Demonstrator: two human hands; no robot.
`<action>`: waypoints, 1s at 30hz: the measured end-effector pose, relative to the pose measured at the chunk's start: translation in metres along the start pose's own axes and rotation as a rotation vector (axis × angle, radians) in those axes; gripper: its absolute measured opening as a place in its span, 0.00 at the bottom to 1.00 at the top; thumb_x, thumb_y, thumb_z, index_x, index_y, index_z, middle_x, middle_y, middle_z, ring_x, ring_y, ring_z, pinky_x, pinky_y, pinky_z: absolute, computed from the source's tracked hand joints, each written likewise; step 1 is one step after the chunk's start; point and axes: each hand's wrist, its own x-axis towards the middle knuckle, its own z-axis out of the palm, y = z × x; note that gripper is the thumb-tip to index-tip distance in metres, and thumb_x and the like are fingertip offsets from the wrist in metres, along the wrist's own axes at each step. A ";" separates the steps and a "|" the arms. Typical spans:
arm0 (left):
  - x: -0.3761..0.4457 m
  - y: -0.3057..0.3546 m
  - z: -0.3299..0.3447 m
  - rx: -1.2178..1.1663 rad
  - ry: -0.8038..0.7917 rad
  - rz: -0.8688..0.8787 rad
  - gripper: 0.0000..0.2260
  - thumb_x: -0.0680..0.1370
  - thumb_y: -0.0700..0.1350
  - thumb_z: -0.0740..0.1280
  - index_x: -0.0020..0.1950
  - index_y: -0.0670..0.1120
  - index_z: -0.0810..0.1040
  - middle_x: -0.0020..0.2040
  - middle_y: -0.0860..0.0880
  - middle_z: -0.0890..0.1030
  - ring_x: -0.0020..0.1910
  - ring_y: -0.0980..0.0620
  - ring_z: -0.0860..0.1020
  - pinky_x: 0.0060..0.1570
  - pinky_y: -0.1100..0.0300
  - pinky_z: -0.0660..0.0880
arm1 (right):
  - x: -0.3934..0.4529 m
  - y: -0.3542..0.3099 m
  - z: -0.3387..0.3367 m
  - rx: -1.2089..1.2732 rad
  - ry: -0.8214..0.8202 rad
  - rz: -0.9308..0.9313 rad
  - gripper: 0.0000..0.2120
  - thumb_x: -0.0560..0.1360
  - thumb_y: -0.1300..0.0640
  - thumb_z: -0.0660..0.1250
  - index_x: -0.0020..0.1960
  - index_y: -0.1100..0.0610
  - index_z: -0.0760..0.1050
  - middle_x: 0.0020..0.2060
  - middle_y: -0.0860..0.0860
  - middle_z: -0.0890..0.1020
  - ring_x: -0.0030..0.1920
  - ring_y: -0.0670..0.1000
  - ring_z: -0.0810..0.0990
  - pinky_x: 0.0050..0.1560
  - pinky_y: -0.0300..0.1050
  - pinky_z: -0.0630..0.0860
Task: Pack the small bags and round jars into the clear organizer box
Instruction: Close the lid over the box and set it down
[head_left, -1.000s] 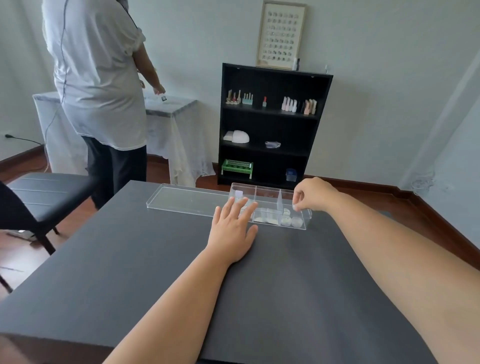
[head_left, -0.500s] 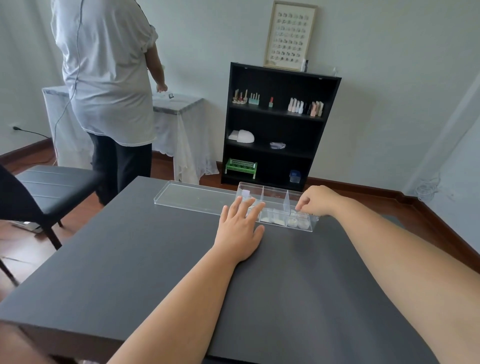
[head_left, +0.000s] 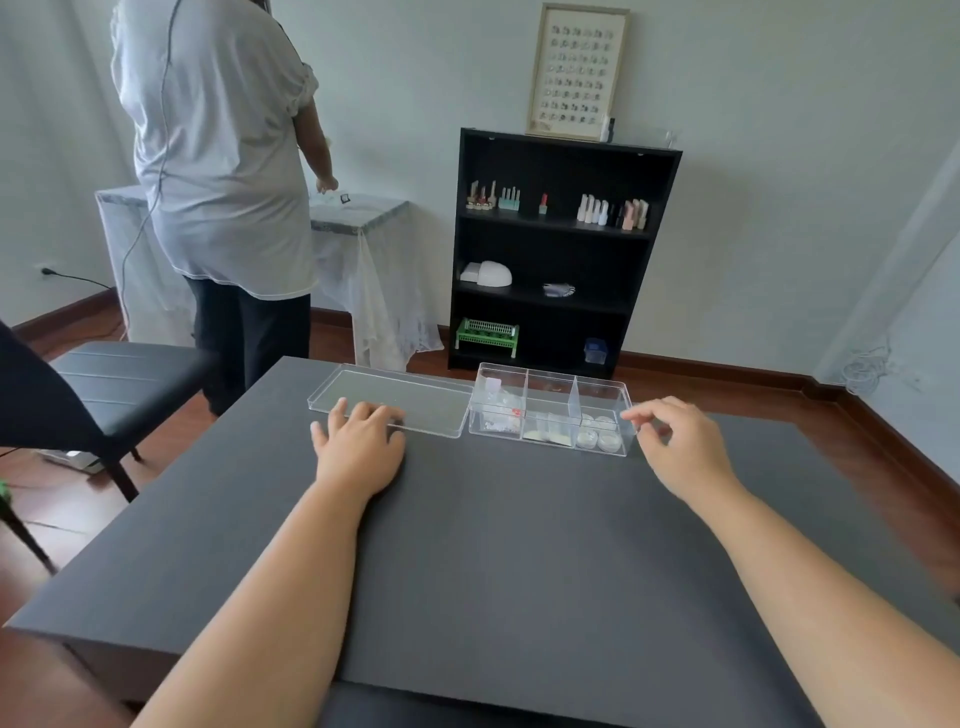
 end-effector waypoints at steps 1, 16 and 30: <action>-0.003 -0.006 -0.004 -0.004 0.018 -0.005 0.12 0.77 0.52 0.57 0.58 0.60 0.74 0.68 0.51 0.72 0.74 0.42 0.55 0.70 0.39 0.49 | -0.012 0.000 0.003 0.015 0.044 -0.026 0.16 0.72 0.69 0.64 0.45 0.50 0.82 0.40 0.45 0.80 0.41 0.50 0.76 0.39 0.35 0.69; -0.088 -0.002 -0.059 -0.122 -0.063 0.335 0.04 0.79 0.53 0.62 0.45 0.60 0.75 0.52 0.63 0.78 0.59 0.59 0.71 0.69 0.44 0.44 | -0.066 -0.055 0.049 0.062 -0.325 -0.329 0.28 0.71 0.54 0.70 0.68 0.40 0.67 0.60 0.39 0.69 0.54 0.32 0.66 0.52 0.28 0.64; -0.076 0.058 -0.074 -0.378 0.133 0.491 0.16 0.73 0.66 0.63 0.59 0.65 0.68 0.59 0.69 0.71 0.61 0.65 0.64 0.61 0.57 0.55 | -0.077 -0.041 0.033 0.338 -0.057 -0.070 0.08 0.76 0.50 0.68 0.39 0.49 0.73 0.39 0.41 0.80 0.41 0.45 0.76 0.41 0.33 0.71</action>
